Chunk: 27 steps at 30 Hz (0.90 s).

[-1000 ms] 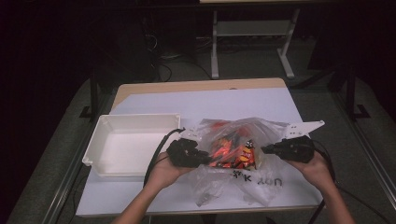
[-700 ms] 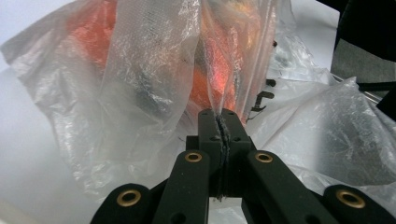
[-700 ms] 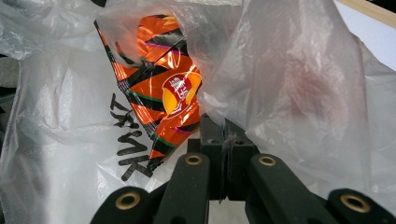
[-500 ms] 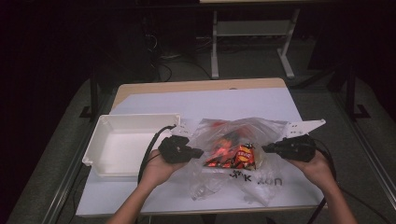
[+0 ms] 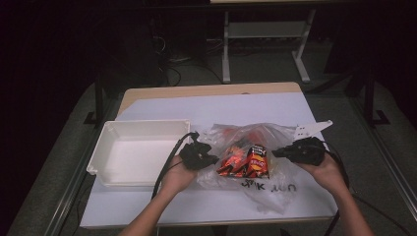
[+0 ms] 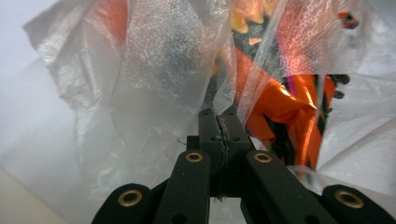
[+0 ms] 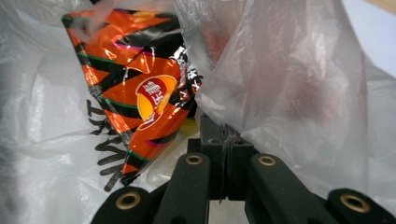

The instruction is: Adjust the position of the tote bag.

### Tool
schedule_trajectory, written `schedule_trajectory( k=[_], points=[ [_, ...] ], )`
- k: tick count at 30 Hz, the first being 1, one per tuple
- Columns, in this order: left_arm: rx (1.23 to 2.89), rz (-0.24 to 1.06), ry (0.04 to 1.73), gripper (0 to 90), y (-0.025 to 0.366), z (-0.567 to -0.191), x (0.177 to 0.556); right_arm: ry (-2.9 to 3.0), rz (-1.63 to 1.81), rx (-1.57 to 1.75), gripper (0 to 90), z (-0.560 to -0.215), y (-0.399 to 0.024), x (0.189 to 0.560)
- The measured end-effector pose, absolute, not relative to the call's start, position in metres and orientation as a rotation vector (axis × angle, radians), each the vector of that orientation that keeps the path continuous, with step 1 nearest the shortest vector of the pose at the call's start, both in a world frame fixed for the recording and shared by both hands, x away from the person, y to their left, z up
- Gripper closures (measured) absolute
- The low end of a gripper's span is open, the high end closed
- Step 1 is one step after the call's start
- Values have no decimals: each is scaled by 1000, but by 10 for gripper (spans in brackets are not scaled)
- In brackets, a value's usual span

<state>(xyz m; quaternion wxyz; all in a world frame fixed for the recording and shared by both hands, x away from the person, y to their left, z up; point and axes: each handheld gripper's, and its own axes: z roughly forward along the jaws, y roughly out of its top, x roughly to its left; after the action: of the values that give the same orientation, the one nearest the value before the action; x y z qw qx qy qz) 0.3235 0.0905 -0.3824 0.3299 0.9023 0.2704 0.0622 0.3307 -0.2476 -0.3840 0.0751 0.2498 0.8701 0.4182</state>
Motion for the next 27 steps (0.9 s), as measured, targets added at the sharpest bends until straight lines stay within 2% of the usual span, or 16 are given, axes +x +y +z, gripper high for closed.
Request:
schedule_trajectory(
  k=[13,27],
  points=[
    [2397,101,651,900,71,-397,322,2737,1179,789,887,-413,-232,334],
    [2395,42,562,900,65,-399,302,2804,1290,720,889,-414,-234,313]
  ],
)
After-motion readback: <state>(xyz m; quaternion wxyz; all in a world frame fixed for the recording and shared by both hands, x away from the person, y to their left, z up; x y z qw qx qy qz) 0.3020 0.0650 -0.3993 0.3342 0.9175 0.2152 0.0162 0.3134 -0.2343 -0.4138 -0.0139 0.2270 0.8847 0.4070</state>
